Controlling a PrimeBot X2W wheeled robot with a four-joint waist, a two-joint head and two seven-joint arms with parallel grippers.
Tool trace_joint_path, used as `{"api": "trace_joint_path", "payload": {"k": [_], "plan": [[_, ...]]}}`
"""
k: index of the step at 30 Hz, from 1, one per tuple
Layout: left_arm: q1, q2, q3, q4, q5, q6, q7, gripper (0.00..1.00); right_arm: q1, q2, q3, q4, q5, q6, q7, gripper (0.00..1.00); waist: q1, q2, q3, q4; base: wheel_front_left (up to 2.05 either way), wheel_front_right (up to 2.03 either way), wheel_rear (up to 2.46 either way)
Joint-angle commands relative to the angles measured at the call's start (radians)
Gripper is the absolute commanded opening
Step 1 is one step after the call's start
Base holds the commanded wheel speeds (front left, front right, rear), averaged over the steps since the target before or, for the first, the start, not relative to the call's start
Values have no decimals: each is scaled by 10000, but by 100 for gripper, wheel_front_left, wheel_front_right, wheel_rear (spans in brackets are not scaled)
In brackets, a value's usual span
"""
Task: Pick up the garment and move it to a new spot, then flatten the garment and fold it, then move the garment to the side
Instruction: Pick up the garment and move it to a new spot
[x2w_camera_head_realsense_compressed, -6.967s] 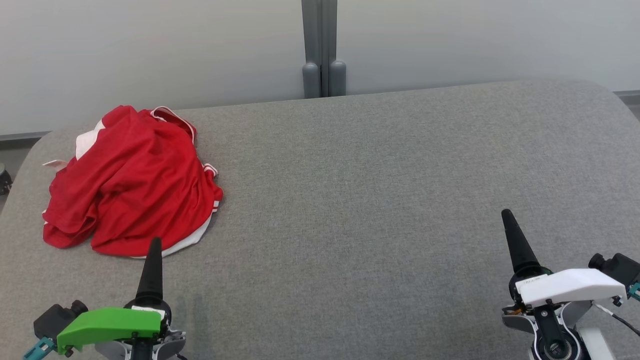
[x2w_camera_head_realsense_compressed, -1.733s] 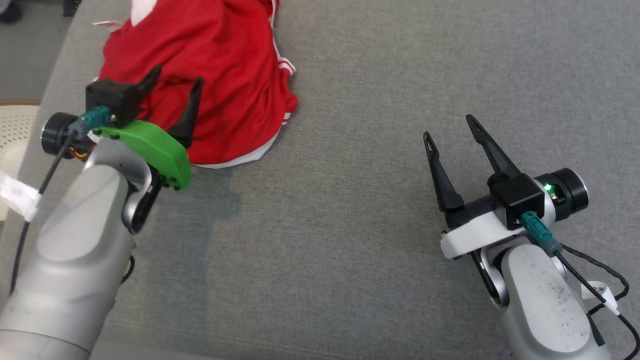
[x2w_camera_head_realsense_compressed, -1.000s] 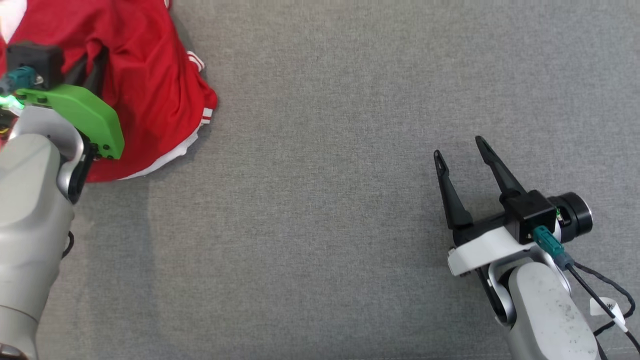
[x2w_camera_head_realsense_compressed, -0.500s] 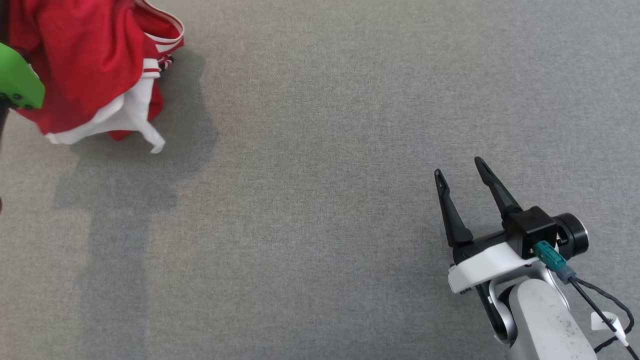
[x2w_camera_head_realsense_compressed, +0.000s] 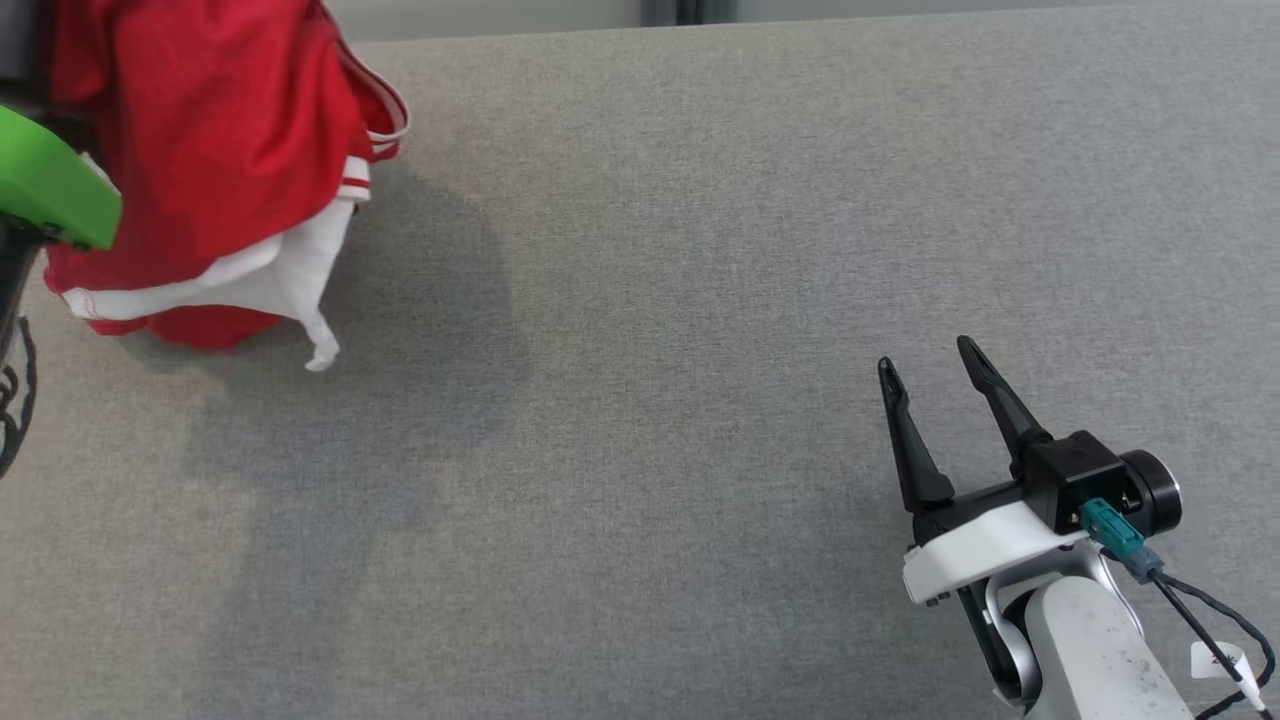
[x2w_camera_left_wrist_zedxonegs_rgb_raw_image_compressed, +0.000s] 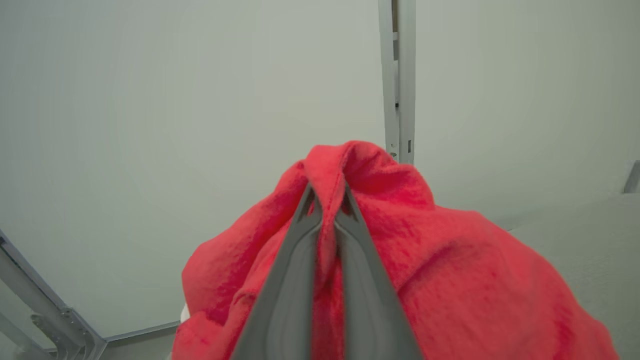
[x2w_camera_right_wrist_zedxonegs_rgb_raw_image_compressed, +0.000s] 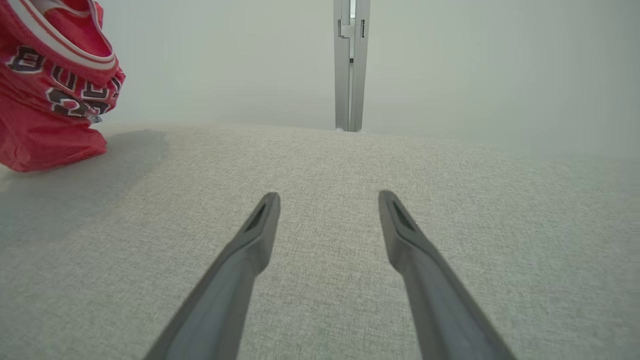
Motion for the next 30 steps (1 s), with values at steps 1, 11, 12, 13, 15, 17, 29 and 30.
{"api": "trace_joint_path", "payload": {"k": [1,11,12,13,15,17,29,30], "plan": [[149,54,-17,-497,-124,91,120,0,113,-27,-18,-27,65,-10,-32,100,0,0,-121,-187,0,0,0],[459,-451,-402,-4002,-1259,195,1281,0,233,-25,16,-71,317,-10,-32,100,0,0,-375,-1249,0,0,0],[463,-584,-492,-4336,-1438,215,1390,0,246,-28,13,-84,355,-10,-32,100,0,0,-375,-1416,0,0,0],[444,-613,-561,-4551,-1453,215,1497,0,247,-30,35,-90,388,-10,-32,100,0,0,-369,-1555,0,0,0],[379,-743,-806,-4942,-1455,229,1703,0,269,-24,74,-114,476,-10,-32,100,0,0,-378,-1880,0,0,0],[292,-1016,-1084,-5267,-1607,264,1897,0,321,-22,100,-126,556,-10,-32,100,0,0,-345,-2209,0,0,0],[795,-1859,-2285,-3976,-1077,425,1768,0,461,-21,230,-306,1006,-10,-32,100,0,0,175,-4149,0,0,0],[911,-1930,-2396,-3692,-1019,360,1634,0,476,-21,194,-316,1021,-10,-32,100,0,0,209,-4218,0,0,0]]}}
